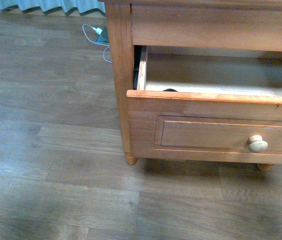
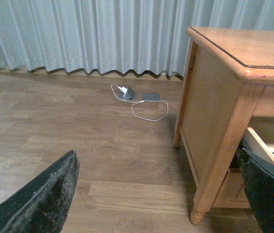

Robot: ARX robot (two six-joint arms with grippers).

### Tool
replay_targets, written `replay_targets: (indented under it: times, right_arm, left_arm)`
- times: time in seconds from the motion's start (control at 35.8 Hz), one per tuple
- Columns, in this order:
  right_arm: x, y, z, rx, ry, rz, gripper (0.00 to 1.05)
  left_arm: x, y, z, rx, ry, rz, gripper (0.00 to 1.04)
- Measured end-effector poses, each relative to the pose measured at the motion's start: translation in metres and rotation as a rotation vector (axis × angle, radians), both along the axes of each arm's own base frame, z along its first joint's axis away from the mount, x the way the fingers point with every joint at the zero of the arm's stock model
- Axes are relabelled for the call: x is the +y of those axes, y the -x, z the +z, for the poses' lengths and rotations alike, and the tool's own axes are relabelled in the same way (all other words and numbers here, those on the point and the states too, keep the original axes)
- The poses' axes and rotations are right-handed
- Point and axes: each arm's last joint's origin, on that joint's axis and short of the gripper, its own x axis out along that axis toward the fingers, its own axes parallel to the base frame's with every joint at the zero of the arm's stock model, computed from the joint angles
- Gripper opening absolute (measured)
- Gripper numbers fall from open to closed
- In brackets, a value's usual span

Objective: Put charger into drawer

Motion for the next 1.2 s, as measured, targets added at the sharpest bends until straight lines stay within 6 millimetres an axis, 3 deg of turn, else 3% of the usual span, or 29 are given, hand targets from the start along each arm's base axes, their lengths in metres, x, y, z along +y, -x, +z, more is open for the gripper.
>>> replay_targets:
  times: [0.28,0.45,0.78,0.95,1.2]
  right_arm:
    - [0.043,-0.047,-0.006,0.051,-0.001,0.077,0.96]
    - [0.056,-0.067,-0.012,0.073,0.005,0.080,0.96]
    - [0.072,-0.115,-0.032,0.059,0.071,0.010,0.96]
    - [0.075,-0.149,-0.038,-0.010,0.089,-0.064,0.96]
    - [0.081,-0.180,-0.047,-0.095,0.102,-0.144,0.96]
  left_arm:
    - [0.000,0.000,0.000,0.000,0.000,0.000,0.98]
    - [0.000,0.000,0.000,0.000,0.000,0.000,0.98]
    - [0.000,0.000,0.000,0.000,0.000,0.000,0.98]
    - [0.000,0.000,0.000,0.000,0.000,0.000,0.98]
    - [0.000,0.000,0.000,0.000,0.000,0.000,0.98]
